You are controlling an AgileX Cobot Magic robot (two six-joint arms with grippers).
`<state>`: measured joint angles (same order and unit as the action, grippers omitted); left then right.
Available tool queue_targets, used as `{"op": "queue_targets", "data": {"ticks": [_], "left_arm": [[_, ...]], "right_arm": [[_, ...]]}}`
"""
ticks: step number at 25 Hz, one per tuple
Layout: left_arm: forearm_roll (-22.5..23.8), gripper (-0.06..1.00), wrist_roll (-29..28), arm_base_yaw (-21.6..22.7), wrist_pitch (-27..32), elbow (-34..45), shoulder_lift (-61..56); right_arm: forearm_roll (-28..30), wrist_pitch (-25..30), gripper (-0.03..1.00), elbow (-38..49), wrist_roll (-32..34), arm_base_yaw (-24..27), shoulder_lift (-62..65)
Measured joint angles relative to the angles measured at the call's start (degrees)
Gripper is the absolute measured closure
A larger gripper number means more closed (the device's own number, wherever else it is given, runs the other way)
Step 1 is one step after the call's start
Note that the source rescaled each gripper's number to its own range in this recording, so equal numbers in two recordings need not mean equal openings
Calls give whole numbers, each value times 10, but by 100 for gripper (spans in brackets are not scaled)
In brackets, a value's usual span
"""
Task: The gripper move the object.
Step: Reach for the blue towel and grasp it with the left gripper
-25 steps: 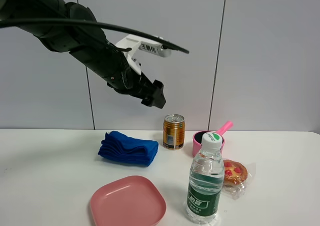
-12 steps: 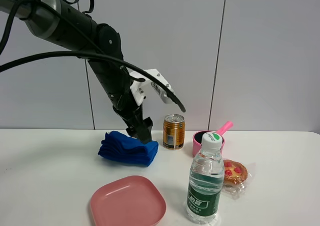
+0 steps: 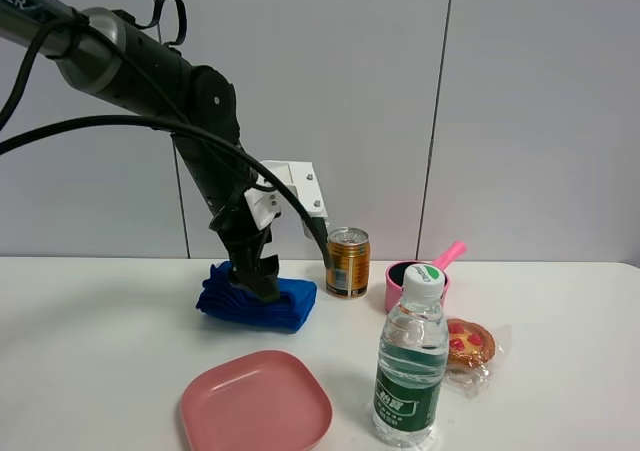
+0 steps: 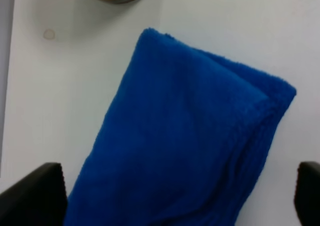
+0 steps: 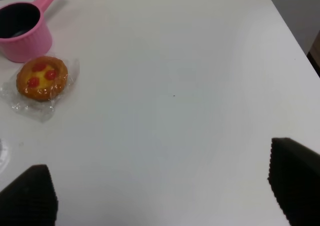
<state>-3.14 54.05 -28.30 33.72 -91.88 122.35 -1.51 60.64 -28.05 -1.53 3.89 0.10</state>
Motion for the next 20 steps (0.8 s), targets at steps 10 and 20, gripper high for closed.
{"op": "queue_targets", "data": {"ticks": [10, 20], "left_arm": [[-2, -6, 104, 14, -30, -2, 33], [-5, -6, 213, 20, -65, -2, 62]], "right_arm": [[0, 0, -3, 0, 0, 0, 0], [1, 0, -3, 0, 0, 0, 0]]}}
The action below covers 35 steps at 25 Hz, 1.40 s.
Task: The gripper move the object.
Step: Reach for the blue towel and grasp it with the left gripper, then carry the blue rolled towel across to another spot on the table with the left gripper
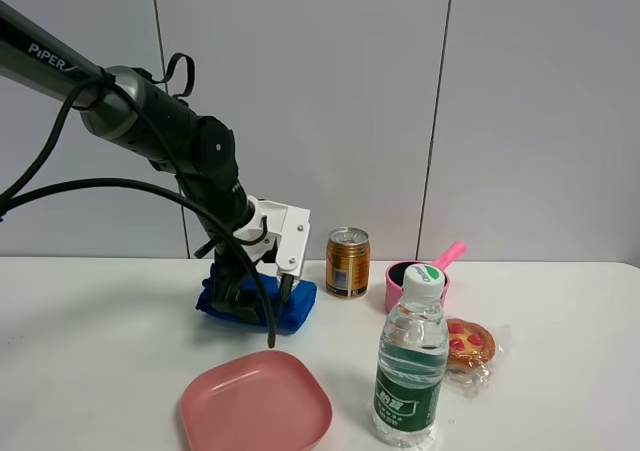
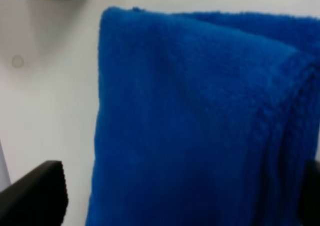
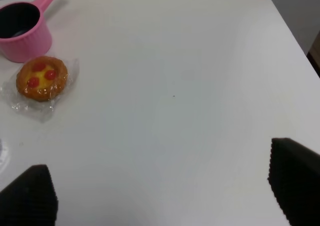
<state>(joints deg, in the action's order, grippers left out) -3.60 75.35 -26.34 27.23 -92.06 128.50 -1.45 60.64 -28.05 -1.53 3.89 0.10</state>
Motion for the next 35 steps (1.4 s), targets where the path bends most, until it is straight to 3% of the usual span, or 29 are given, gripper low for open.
{"op": "queue_targets", "data": {"ticks": [6, 25, 28, 32, 33, 35], "left_arm": [[-29, -6, 39, 6, -3, 0, 8], [-82, -2, 50, 9, 13, -2, 26], [-83, 19, 50, 9, 13, -2, 28], [-83, 87, 48, 9, 14, -3, 28], [-83, 94, 42, 9, 17, -4, 27], [-83, 94, 17, 9, 34, -11, 25]], "right_arm": [[0, 0, -3, 0, 0, 0, 0], [0, 0, -3, 0, 0, 0, 0], [0, 0, -3, 0, 0, 0, 0], [0, 0, -3, 0, 0, 0, 0], [0, 0, -3, 0, 0, 0, 0], [0, 0, -3, 0, 0, 0, 0]]}}
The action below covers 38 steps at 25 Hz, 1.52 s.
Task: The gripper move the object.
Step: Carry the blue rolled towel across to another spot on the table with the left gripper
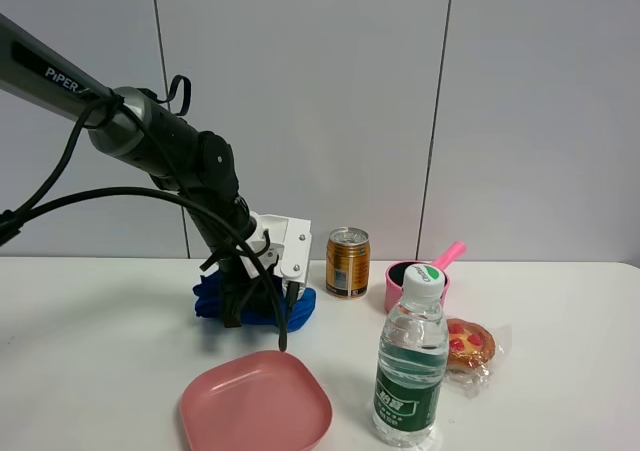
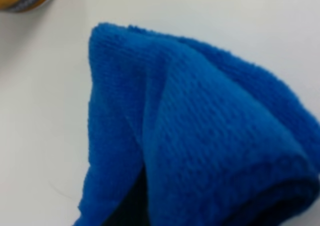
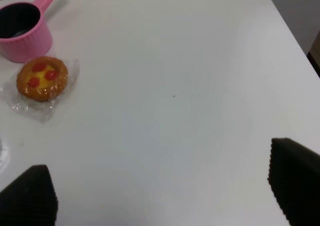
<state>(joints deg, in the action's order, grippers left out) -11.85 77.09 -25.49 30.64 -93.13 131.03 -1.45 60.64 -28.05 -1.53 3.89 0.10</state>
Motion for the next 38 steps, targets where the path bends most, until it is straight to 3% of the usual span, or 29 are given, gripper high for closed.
{"op": "queue_targets", "data": {"ticks": [4, 14, 20, 23, 28, 38], "left_arm": [[12, 94, -122, -2, 81, -25, -22], [134, 94, -643, 2, 285, -74, -200], [178, 94, -795, 38, 380, -72, -272], [202, 94, -858, 62, 378, -28, -304], [195, 94, -929, 97, 319, 118, -345], [152, 94, -1009, 117, 138, 297, -354]], "right_arm": [[0, 0, -3, 0, 0, 0, 0], [0, 0, -3, 0, 0, 0, 0], [0, 0, -3, 0, 0, 0, 0], [0, 0, -3, 0, 0, 0, 0], [0, 0, -3, 0, 0, 0, 0], [0, 0, -3, 0, 0, 0, 0]]}}
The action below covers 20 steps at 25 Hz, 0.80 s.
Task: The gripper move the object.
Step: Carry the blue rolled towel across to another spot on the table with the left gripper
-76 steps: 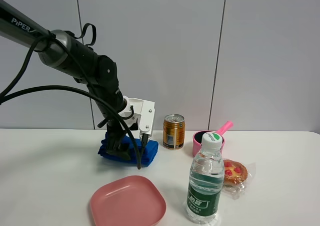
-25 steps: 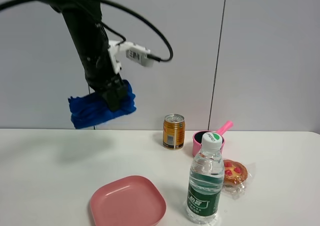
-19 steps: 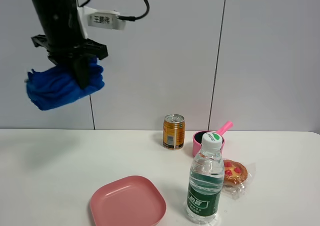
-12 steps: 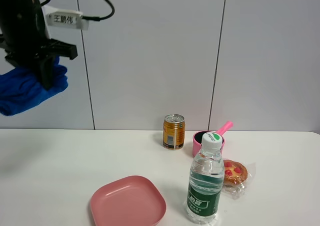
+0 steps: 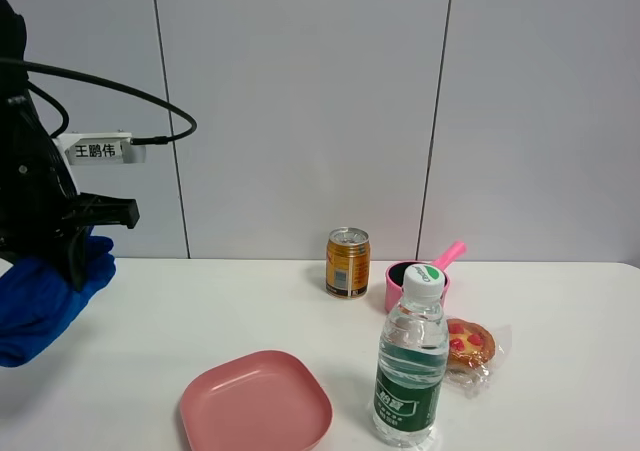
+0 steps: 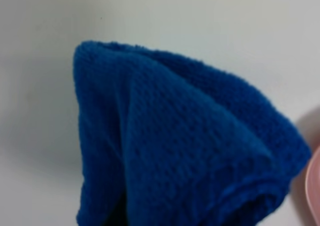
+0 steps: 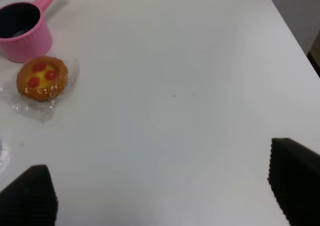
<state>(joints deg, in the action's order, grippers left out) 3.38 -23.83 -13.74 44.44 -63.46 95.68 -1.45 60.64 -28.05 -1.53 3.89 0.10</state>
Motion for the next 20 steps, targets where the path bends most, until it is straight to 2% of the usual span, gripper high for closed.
{"op": "queue_targets", "data": {"ticks": [3, 9, 20], "left_arm": [[2, 94, -23, 3, -40, 30, 0], [10, 94, -27, 3, -79, 81, 0], [-5, 94, -27, -38, -159, 125, 0]], "right_arm": [[0, 0, -3, 0, 0, 0, 0], [0, 0, -3, 0, 0, 0, 0], [0, 0, -3, 0, 0, 0, 0]]}}
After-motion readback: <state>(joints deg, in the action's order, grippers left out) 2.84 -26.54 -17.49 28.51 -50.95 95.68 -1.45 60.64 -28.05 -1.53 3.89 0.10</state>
